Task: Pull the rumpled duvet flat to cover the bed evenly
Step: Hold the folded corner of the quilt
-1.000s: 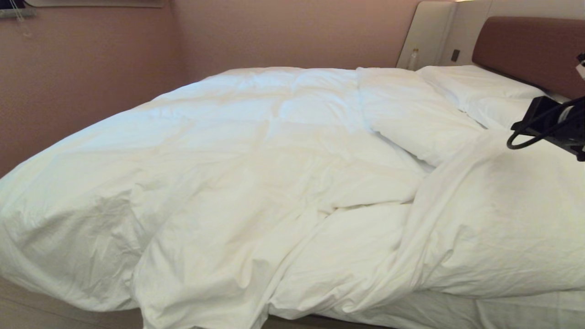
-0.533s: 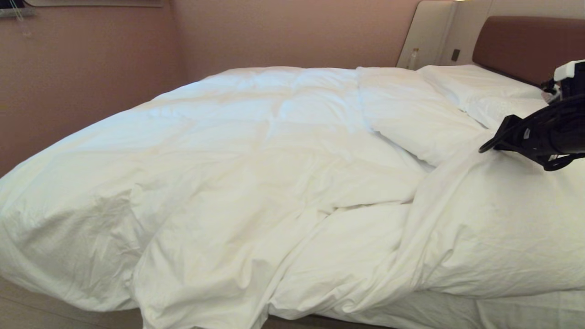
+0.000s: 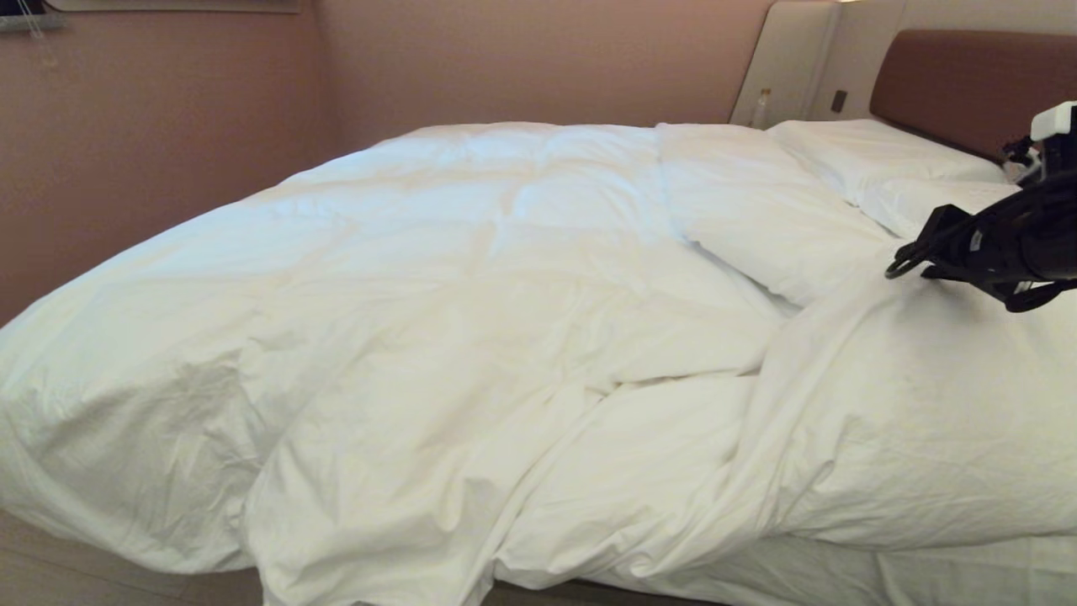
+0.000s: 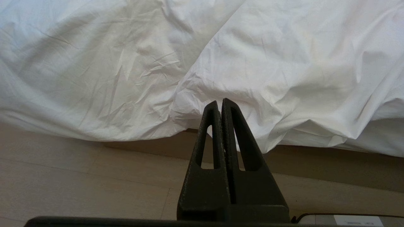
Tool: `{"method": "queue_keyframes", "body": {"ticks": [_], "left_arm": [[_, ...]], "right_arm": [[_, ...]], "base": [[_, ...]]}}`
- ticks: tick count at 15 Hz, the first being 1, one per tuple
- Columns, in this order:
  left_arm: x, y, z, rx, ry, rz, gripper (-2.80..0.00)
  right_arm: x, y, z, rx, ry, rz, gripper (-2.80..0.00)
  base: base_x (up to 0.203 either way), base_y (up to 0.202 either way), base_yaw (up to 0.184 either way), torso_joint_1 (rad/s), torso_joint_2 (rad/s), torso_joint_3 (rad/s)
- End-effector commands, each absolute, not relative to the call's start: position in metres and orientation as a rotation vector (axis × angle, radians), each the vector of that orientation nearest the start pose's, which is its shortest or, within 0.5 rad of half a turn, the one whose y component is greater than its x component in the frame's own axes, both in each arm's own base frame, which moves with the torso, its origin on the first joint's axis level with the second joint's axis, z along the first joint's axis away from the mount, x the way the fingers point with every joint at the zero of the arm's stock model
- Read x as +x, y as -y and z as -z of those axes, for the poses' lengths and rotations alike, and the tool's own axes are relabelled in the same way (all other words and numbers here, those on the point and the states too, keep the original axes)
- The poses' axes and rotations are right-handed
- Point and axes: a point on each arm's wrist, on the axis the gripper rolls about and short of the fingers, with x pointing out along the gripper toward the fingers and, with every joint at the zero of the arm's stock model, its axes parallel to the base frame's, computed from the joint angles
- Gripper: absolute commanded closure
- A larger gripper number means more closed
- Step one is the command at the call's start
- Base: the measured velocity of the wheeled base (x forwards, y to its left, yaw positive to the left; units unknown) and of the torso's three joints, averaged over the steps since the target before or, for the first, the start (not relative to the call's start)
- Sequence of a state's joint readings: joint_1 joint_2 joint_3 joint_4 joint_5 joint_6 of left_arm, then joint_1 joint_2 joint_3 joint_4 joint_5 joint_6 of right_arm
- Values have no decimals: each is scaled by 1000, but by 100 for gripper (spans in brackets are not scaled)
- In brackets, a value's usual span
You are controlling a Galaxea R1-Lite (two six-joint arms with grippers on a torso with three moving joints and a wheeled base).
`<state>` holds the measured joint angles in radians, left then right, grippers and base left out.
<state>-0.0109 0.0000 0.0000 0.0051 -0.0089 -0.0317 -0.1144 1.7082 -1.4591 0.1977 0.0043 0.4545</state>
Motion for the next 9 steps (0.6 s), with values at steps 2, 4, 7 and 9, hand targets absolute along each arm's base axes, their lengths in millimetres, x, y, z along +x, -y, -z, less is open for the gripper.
{"method": "queue_keyframes", "body": {"ticks": [2,4,7,9], "left_arm": [[-23,0,-75,-32,-6,20,0],[-23,0,-75,-32,-6,20,0],[-23,0,-75,-32,-5,20,0],[-23,0,-75,-32,-5,20,0]], "right_arm": [[302,25,-298,470,-386,172,-280],[298,18,-300,467,-389,151,-280],[304,3,-290,430,-429,182,-280],[297,-12,-293,407,-428,169,-280]], "base": [[0,0,0,0,0,0],[0,0,0,0,0,0],[0,0,0,0,0,0],[0,0,0,0,0,0]]}}
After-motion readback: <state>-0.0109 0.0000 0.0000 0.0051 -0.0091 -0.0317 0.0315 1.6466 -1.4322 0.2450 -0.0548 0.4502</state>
